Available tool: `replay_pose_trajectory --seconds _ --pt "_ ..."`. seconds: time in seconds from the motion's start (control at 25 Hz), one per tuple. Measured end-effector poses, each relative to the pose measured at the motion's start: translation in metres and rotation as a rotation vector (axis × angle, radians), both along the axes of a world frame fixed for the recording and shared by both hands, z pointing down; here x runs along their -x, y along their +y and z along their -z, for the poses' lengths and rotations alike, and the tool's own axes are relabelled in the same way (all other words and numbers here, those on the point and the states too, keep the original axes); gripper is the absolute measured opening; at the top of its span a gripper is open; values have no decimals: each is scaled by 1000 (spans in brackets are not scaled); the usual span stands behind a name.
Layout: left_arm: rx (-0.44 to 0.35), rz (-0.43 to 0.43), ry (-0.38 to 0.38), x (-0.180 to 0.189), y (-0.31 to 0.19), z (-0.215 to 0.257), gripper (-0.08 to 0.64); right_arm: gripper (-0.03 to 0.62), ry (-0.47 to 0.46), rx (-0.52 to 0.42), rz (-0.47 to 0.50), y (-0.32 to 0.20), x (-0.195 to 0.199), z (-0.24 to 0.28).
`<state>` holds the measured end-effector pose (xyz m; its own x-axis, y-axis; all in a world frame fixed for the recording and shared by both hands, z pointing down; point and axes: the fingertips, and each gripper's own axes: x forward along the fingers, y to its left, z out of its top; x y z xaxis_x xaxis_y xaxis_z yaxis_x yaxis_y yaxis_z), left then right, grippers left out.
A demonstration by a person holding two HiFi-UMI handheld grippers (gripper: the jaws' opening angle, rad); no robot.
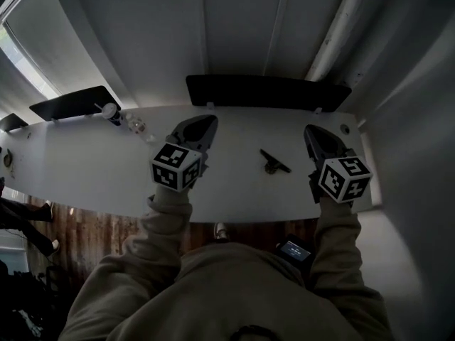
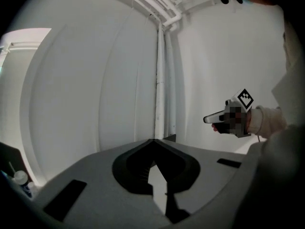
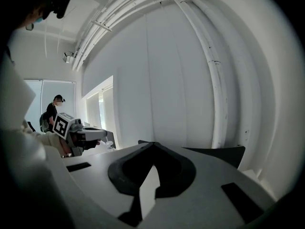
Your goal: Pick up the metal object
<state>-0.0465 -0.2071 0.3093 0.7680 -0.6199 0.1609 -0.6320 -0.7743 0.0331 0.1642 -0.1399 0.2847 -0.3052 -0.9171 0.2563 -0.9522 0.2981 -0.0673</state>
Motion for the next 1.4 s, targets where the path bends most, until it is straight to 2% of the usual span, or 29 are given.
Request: replay_pose_trajectory --seconds 0.2,0.36,0.48,0.88,1.04,1.4 --pt "-23 -4 -20 -1 -39 -2 3 18 -25 4 -58 -25 -11 -7" --pt "-27 -19 11 -10 -54 8 3 18 -12 2 -56 -40 -18 -9" --pt "-45 -4 -19 -19 -68 12 3 18 -25 -7 -61 -52 -28 -5" --pt "-38 -12 13 -34 -90 27 3 18 4 -45 -30 -89 -31 13" --pt "-62 2 1 -35 -94 24 3 18 -10 -39 -36 -93 -42 6" --pt "-35 2 2 -46 -108 15 3 18 -8 -5 -18 -107 -49 -11"
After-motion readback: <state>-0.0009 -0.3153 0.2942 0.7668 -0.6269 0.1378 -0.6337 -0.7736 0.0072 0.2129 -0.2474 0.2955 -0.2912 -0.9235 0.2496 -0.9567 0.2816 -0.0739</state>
